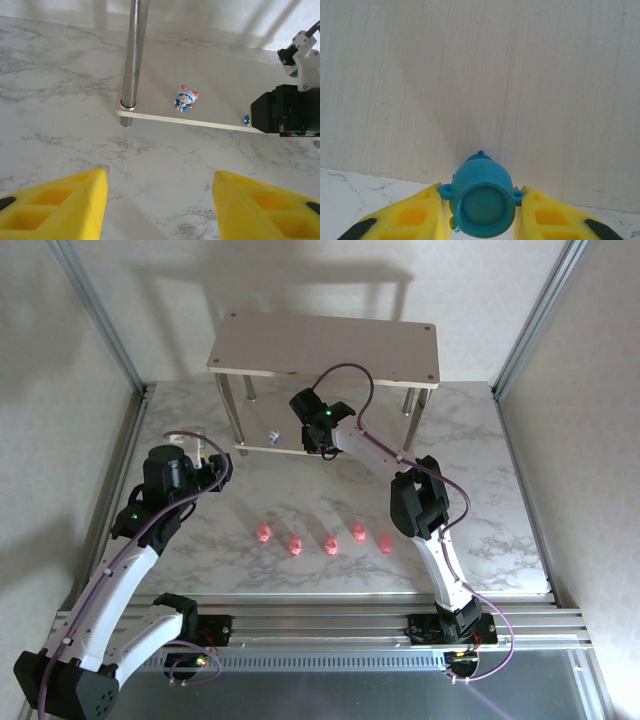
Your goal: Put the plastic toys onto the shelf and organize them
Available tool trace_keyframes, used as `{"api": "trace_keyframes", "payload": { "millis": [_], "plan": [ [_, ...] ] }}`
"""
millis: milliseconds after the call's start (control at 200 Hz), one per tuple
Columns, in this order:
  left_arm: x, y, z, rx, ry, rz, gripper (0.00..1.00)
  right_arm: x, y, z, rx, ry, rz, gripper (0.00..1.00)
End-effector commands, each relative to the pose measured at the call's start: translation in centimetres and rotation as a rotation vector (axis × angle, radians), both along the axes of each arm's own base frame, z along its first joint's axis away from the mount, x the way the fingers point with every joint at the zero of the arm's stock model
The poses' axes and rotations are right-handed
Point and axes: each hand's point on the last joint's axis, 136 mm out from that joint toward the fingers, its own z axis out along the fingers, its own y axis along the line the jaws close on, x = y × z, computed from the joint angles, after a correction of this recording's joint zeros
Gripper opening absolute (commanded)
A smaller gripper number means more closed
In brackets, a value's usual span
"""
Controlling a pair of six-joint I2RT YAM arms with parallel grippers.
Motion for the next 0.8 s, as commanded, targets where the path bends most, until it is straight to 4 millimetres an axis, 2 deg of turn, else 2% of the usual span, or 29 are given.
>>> {"api": "trace_keyframes", "payload": {
  "millis": [0, 295, 496, 626, 796],
  "plan": [
    [0.20, 0.14, 0.04, 0.006, -0.014, -0.007, 0.58, 0.60, -1.06, -1.74, -0.039, 0.025, -0.019, 0.34],
    [0.17, 0.10, -0.01, 0.005, -0.013, -0.011, 0.57, 0.74, -1.10, -1.56, -0.040, 0.016, -0.023, 0.40],
    [0.11, 0.19, 0.10, 0.006, -0.015, -0.009, 0.58, 1.09, -1.07, -1.41, -0.041, 0.003, -0.026, 0.40],
    [0.12, 0.26, 0.11, 0.008, -0.015, -0.008, 0.58, 1.26, -0.90, -1.30, -0.039, -0.002, -0.025, 0.48],
    [0.13, 0.27, 0.13, 0.008, -0.015, -0.009, 0.58, 1.57, -0.92, -1.18, -0.041, -0.015, -0.029, 0.49]
  ]
}}
